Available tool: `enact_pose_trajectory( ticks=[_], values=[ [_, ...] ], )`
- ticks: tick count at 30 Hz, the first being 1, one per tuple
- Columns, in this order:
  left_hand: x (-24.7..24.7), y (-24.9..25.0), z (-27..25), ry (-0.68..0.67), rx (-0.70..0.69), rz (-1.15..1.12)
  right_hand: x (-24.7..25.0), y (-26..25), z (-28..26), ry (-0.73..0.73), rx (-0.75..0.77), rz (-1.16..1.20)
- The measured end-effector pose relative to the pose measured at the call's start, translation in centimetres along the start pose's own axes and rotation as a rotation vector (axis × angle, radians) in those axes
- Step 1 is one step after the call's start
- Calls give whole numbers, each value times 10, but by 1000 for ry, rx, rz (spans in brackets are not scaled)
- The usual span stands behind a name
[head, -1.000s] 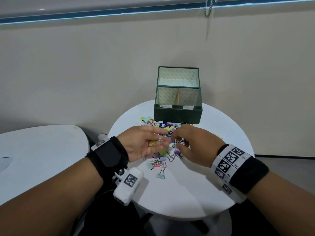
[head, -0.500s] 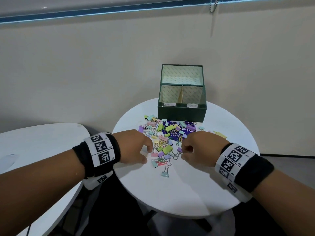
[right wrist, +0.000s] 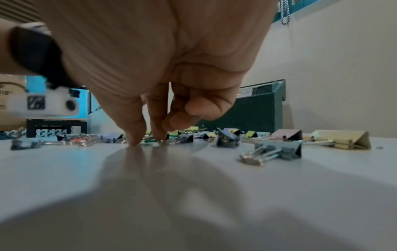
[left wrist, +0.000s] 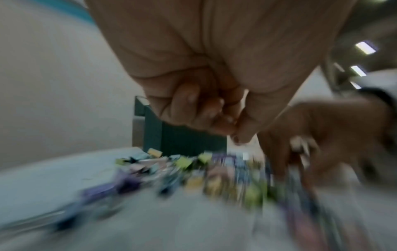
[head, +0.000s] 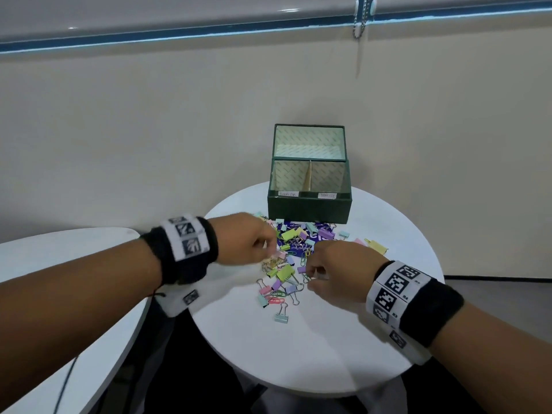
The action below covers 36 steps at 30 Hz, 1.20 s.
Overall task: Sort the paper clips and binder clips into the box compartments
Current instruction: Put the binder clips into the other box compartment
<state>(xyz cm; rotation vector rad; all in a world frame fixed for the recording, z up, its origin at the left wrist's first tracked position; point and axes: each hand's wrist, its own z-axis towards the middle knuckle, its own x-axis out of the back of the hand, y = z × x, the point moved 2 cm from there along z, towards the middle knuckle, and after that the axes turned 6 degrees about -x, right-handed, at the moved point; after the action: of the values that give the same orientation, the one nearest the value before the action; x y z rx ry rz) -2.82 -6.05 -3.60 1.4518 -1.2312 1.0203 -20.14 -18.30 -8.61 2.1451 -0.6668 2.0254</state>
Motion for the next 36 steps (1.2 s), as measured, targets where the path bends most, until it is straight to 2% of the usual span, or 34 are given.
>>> enact_pose_trajectory(
  ticks=[6, 9, 12, 16, 20, 22, 27, 31, 33, 35, 36],
  values=[
    [52, 3, 84, 254, 150, -334, 2, 0, -3, -12, 51, 33],
    [60, 7, 125, 369, 258, -684, 1, -1, -4, 26, 64, -2],
    [61, 14, 148, 392, 303, -1062, 0, 1, -3, 87, 44, 40],
    [63, 8, 148, 393, 295, -1223, 3, 2, -4, 153, 30, 69],
    [69, -4, 112, 521, 261, -1113, 15, 7, 1, 249, -13, 218],
    [62, -11, 82, 534, 245, -995, 31, 20, 14, 289, -67, 270],
    [22, -40, 19, 374, 342, -735, 79, 60, 59, 412, -238, 100],
    [4, -45, 1, 267, 370, -378, 91, 67, 90, 359, -347, 10],
    [-2, -43, -1, 247, 356, -352, 89, 52, 91, 371, -303, -14],
    [-5, -38, 2, 235, 283, -289, 77, 28, 84, 365, -167, -19],
    [-8, -36, 3, 234, 238, -252, 68, 13, 80, 311, -77, -22]
  ],
)
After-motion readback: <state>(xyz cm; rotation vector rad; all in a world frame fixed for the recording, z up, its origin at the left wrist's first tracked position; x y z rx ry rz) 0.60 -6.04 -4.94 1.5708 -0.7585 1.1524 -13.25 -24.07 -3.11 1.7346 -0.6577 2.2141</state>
